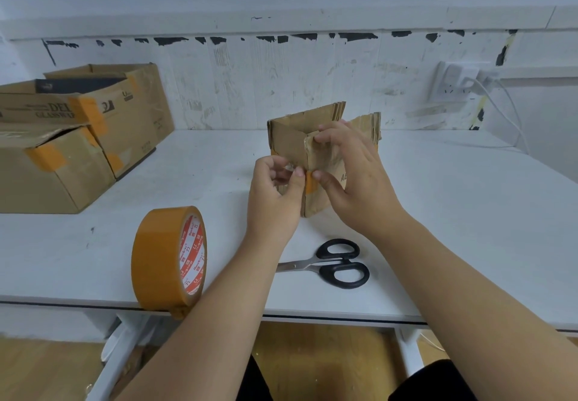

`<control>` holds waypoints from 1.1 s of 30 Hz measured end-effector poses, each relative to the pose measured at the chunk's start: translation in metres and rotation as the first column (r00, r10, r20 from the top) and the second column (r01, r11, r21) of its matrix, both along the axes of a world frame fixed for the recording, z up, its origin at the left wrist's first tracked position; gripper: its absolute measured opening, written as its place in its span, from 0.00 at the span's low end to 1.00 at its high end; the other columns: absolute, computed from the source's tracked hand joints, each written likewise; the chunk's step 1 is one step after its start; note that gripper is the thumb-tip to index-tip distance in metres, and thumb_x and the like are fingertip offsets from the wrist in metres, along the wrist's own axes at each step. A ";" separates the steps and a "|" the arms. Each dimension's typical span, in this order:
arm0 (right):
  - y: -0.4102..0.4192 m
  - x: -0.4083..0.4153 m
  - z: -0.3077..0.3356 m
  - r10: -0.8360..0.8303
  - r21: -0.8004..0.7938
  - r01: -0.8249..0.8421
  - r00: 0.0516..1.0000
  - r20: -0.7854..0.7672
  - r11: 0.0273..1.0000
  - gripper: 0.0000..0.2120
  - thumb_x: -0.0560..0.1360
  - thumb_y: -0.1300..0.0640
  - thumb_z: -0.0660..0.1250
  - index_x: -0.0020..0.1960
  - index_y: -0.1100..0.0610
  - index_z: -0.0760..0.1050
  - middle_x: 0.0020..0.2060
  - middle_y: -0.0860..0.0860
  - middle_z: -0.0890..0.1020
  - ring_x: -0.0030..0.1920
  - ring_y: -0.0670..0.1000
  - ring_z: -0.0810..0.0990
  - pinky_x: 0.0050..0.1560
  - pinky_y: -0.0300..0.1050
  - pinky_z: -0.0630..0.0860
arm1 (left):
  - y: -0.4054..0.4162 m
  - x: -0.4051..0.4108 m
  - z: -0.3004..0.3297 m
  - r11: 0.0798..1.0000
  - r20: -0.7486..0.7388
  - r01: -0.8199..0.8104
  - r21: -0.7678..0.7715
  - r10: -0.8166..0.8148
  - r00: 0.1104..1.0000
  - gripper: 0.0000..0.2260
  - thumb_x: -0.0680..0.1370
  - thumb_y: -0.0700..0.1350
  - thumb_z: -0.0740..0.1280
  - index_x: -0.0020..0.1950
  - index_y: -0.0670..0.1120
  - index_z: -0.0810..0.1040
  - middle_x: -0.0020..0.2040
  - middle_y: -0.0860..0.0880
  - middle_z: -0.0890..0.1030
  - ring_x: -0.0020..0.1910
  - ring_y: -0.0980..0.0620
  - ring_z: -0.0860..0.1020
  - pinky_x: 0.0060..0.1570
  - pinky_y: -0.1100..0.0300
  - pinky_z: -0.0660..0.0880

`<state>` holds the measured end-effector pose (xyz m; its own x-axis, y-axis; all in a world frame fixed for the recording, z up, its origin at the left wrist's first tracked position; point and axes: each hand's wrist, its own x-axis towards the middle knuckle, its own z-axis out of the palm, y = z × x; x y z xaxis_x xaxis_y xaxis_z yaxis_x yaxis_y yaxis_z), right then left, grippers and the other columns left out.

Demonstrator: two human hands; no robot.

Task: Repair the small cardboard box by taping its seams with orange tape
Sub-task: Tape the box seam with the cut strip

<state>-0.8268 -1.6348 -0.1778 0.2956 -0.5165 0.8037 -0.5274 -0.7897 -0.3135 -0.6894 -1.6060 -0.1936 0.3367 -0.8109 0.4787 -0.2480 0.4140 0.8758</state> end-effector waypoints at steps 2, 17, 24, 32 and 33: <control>0.000 0.000 0.000 0.007 0.004 -0.007 1.000 0.009 1.000 0.18 0.74 0.63 0.69 0.62 0.57 0.71 0.65 0.50 0.74 0.72 0.53 0.64 0.74 0.49 0.60 | 0.001 0.000 0.000 1.000 -0.005 0.009 0.007 -0.009 1.000 0.08 0.77 0.43 0.67 0.53 0.48 0.70 0.44 0.56 0.75 0.39 0.70 0.73 0.42 0.75 0.70; 0.003 0.002 0.000 -0.017 0.005 0.017 0.999 0.029 1.000 0.18 0.73 0.60 0.69 0.61 0.57 0.71 0.65 0.49 0.74 0.72 0.53 0.64 0.73 0.46 0.59 | 0.000 -0.001 -0.001 1.000 -0.018 0.006 0.000 -0.006 1.000 0.07 0.77 0.43 0.66 0.53 0.48 0.70 0.44 0.54 0.76 0.40 0.68 0.73 0.42 0.75 0.70; 0.006 0.002 0.000 -0.011 -0.002 0.011 0.999 0.053 1.000 0.18 0.72 0.60 0.70 0.60 0.57 0.71 0.64 0.49 0.74 0.70 0.50 0.66 0.73 0.47 0.60 | 0.003 -0.001 0.000 0.998 -0.035 0.061 0.023 -0.060 0.998 0.09 0.77 0.43 0.67 0.55 0.49 0.70 0.45 0.55 0.75 0.41 0.71 0.72 0.44 0.77 0.69; 0.003 0.002 0.000 0.013 0.003 -0.013 1.000 -0.002 1.000 0.20 0.72 0.59 0.72 0.61 0.58 0.70 0.64 0.51 0.73 0.72 0.53 0.66 0.75 0.48 0.58 | 0.005 0.000 -0.001 0.996 -0.024 0.081 0.031 -0.081 0.996 0.11 0.77 0.39 0.66 0.56 0.50 0.69 0.47 0.53 0.75 0.47 0.64 0.73 0.46 0.77 0.69; 0.003 0.003 0.000 0.017 -0.003 -0.017 1.000 -0.012 1.000 0.21 0.71 0.59 0.73 0.61 0.58 0.70 0.64 0.51 0.73 0.72 0.53 0.65 0.75 0.48 0.57 | 0.005 0.000 -0.002 0.996 -0.010 0.082 0.030 -0.082 0.997 0.11 0.77 0.39 0.66 0.56 0.49 0.69 0.47 0.54 0.75 0.47 0.64 0.73 0.47 0.76 0.69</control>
<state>-0.8242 -1.6316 -0.1777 0.3141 -0.5091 0.8013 -0.5179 -0.7993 -0.3048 -0.6893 -1.6006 -0.1952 0.2725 -0.8501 0.4507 -0.2071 0.4056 0.8903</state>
